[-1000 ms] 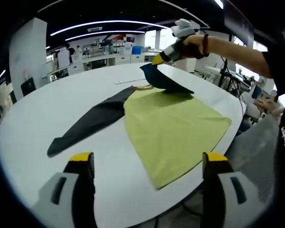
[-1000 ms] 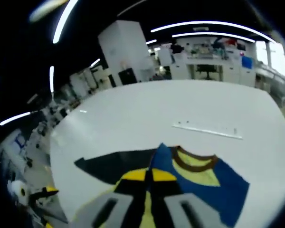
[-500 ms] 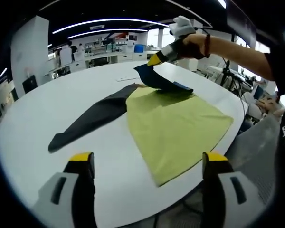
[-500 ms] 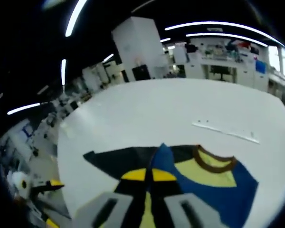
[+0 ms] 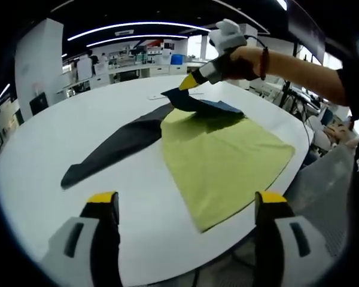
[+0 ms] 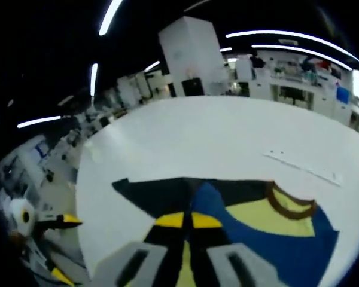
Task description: Fold the garment on the visible template until the final outline fits inside the template.
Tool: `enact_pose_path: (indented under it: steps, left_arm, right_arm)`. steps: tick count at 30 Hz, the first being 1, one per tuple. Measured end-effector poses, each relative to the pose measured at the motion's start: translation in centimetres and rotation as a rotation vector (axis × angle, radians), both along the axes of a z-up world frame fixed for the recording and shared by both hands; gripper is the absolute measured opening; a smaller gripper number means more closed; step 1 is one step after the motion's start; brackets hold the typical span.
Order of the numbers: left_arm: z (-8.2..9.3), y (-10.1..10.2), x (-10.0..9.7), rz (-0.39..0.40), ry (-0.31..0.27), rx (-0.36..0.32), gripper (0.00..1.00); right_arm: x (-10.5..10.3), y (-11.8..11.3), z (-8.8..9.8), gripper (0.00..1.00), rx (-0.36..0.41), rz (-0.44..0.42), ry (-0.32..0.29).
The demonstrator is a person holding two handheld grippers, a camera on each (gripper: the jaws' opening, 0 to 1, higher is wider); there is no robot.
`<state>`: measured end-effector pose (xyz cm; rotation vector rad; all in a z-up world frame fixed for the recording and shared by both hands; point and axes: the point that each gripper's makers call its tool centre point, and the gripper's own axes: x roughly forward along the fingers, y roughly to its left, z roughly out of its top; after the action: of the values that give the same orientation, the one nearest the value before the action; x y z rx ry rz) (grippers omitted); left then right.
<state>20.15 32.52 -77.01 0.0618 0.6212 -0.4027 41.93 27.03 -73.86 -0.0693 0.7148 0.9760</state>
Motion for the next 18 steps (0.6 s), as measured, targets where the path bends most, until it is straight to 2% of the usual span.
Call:
enact_pose_path:
  steps: [5,11,18]
  left_arm:
    - [0.0,0.0,0.0,0.002,-0.003,-0.002,0.91]
    - [0.1,0.0,-0.2,0.000,0.000,0.002,0.92]
    - [0.0,0.2,-0.1,-0.002,0.003,-0.001,0.92]
  right_arm:
    - [-0.4,1.1,-1.2,0.00,-0.002,0.006,0.010]
    - [-0.9,1.2,-3.1,0.00,-0.033,0.005,0.016]
    - [-1.5,1.7,-5.5,0.00,-0.041,-0.008,0.057]
